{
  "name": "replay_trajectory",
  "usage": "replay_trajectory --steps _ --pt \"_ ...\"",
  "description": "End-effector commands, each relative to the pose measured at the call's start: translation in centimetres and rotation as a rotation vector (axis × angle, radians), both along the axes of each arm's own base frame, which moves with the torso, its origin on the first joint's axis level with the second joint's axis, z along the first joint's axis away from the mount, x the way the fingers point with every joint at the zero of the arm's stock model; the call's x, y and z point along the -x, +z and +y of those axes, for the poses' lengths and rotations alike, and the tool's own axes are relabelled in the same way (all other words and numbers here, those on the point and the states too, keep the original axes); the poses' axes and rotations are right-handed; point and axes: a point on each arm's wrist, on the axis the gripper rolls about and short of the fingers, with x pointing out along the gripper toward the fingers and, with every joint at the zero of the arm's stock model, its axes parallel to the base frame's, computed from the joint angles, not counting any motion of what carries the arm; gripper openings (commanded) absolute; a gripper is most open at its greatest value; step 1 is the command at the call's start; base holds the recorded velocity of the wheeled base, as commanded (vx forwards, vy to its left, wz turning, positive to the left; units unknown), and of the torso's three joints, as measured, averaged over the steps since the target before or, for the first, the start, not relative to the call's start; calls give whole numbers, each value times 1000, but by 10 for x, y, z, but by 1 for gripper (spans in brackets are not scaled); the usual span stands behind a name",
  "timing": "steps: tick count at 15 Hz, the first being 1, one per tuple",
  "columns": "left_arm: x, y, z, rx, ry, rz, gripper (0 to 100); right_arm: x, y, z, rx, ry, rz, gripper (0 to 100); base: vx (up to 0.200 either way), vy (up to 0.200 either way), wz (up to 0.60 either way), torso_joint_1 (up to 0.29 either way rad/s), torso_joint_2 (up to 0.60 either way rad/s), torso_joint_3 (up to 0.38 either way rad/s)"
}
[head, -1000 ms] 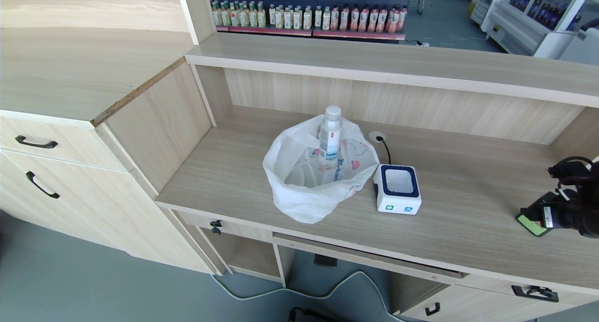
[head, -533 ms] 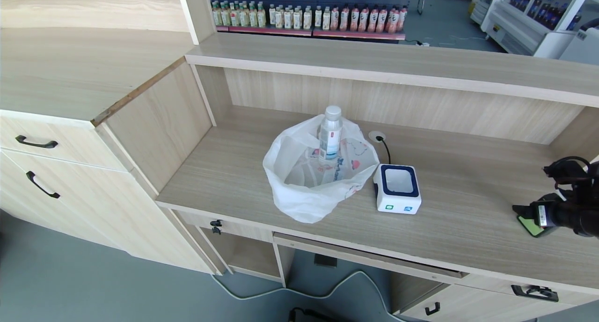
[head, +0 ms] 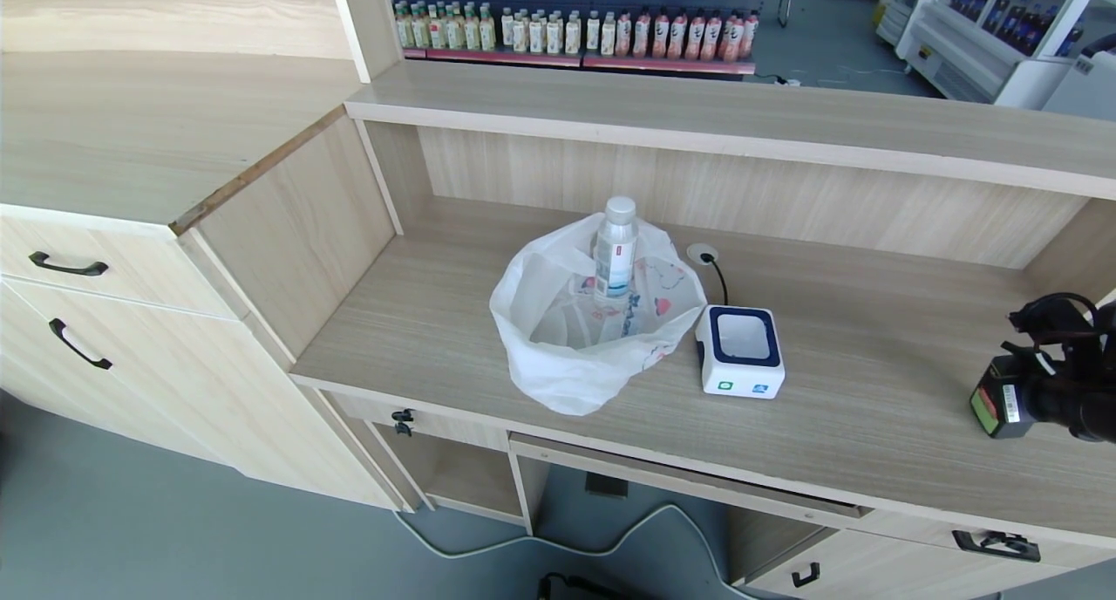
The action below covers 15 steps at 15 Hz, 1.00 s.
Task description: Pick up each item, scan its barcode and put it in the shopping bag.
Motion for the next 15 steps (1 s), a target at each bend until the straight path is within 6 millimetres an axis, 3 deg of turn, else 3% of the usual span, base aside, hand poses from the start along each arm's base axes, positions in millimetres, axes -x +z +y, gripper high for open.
replay_trajectory --steps 1,3,5,7,8,9,11,12,13,15 --pt "0 0 0 1 0 -1 100 2 8 1 48 16 -11 0 0 0 0 0 0 0" --pt "0 0 0 1 0 -1 100 9 31 3 159 47 -47 0 0 0 0 0 0 0" --pt "0 0 0 1 0 -1 100 33 65 14 308 83 -93 0 0 0 0 0 0 0" --pt "0 0 0 1 0 -1 100 75 89 35 455 121 -117 0 0 0 0 0 0 0" --pt "0 0 0 1 0 -1 100 118 102 64 594 199 -143 0 0 0 0 0 0 0" --pt "0 0 0 1 0 1 100 133 106 78 630 253 -150 0 0 0 0 0 0 0" --pt "0 0 0 1 0 -1 100 192 121 126 812 547 -174 0 0 0 0 0 0 0" --pt "0 0 0 1 0 -1 100 208 122 135 909 656 -195 0 0 0 0 0 0 0" --pt "0 0 0 1 0 1 100 219 120 144 1023 831 -233 0 0 0 0 0 0 0" --pt "0 0 0 1 0 1 100 220 116 157 1190 1057 -308 0 0 0 0 0 0 0"
